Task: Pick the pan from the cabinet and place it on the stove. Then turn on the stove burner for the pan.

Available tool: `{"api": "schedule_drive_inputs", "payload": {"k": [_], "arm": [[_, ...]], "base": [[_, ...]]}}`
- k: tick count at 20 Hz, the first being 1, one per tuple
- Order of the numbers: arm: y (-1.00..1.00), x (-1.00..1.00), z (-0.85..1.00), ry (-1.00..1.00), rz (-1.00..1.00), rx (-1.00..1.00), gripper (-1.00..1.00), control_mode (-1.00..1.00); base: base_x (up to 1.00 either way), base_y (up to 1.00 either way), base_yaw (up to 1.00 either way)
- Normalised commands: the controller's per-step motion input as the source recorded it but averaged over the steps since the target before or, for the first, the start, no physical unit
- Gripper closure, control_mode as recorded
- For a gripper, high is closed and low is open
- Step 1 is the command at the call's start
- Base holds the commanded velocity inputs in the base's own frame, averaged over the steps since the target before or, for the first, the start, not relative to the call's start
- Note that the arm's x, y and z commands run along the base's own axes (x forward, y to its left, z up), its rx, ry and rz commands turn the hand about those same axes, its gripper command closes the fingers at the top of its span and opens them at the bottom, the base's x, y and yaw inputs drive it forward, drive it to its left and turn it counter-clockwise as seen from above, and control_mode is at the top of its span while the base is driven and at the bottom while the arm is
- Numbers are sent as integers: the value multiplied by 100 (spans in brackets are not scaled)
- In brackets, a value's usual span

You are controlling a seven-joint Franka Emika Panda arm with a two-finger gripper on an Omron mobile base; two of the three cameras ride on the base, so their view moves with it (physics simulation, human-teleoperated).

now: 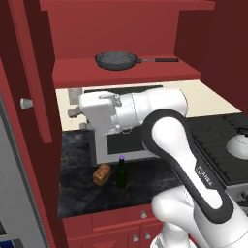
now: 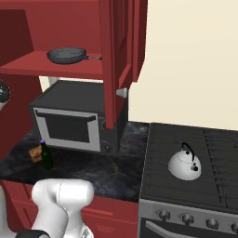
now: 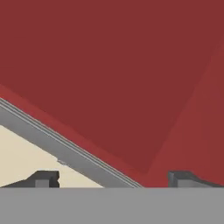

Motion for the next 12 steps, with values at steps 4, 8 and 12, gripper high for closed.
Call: {"api": "schedule_drive_inputs", "payload": {"k": [4, 8, 12], "arm": [[-54, -26, 13, -30, 0, -14, -100, -100], [-57, -18, 5, -32, 0, -14, -100, -100], [-53, -16, 1, -36, 0, -17, -100, -100]], "base": [[0, 0, 0], [0, 0, 0], [0, 0, 0]]}}
